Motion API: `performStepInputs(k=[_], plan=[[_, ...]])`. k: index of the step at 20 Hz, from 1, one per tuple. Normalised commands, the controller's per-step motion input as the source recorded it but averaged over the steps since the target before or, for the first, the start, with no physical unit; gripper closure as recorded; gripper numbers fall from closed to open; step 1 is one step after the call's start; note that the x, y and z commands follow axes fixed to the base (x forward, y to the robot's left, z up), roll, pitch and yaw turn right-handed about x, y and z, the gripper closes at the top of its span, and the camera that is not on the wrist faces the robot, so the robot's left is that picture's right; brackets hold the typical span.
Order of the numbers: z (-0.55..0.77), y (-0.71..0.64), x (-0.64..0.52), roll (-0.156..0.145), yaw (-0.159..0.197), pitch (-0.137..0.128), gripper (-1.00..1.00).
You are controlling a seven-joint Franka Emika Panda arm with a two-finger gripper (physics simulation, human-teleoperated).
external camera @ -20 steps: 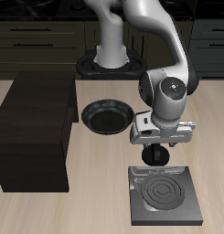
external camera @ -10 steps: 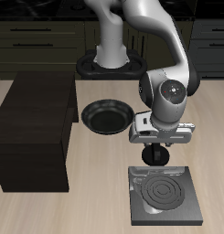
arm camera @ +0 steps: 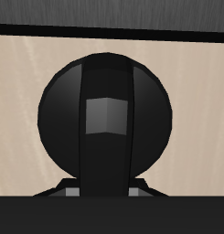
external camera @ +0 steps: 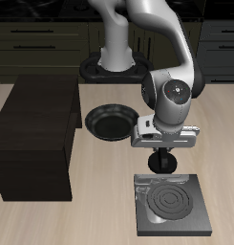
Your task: Turn on the flat stove
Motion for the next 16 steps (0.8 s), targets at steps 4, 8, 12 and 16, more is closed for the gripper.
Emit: performStepInputs(k=[4,8,12,16], plan=[[0.14,-0.32,0.03,-0.037,0.013,-0.025,1.0],[0.14,-0.14,0.02,-0.008,0.035,-0.033,1.0],[0.18,-0.23,0.01,-0.028,0.037,-0.029,1.0],[0.19,-0.28,0.04,-0.027,0.07,-0.053,1.0]])
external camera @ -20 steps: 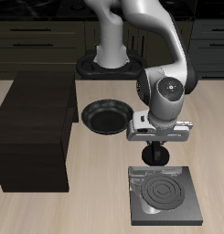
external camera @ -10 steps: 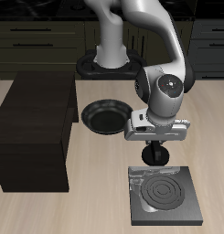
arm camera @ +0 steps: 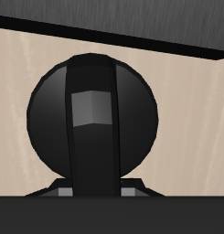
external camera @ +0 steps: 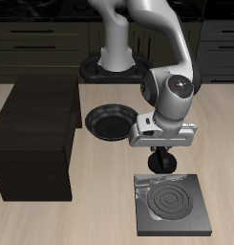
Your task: Turn on the flat stove
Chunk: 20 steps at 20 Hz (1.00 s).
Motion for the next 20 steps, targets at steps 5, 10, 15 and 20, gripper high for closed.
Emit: performStepInputs(k=[5,10,15,20], plan=[[0.11,-0.21,0.03,-0.036,0.059,-0.023,1.0],[0.15,-0.12,0.01,-0.004,0.018,-0.023,1.0],[0.38,-0.36,0.04,-0.03,0.011,-0.056,1.0],[0.38,-0.42,0.01,-0.047,0.025,-0.063,1.0]])
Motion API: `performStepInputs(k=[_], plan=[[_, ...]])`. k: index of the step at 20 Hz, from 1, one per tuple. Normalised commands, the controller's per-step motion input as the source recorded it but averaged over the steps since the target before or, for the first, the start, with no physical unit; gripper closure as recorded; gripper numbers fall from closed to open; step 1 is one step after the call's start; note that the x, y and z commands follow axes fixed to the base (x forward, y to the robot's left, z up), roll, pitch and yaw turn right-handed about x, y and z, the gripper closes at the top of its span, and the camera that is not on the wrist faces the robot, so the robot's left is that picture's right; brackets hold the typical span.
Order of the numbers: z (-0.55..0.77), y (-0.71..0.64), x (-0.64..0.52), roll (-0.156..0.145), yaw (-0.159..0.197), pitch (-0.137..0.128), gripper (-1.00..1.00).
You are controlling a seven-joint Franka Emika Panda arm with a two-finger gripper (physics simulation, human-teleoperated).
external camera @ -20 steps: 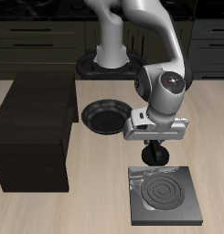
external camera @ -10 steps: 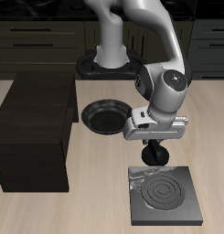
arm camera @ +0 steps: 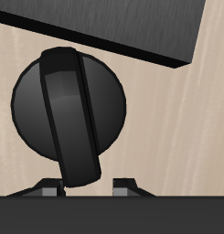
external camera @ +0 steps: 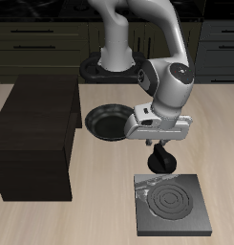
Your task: Turn on the flat stove
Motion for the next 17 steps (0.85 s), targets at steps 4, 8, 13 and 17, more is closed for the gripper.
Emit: performStepInputs(k=[4,8,13,17], plan=[[0.3,-0.19,0.04,0.01,0.034,-0.064,1.0],[0.25,-0.27,0.07,-0.055,-0.009,-0.031,1.0],[0.08,0.06,-0.03,-0.013,-0.04,-0.004,1.0],[0.08,0.23,-0.12,0.046,-0.012,-0.001,-1.0]])
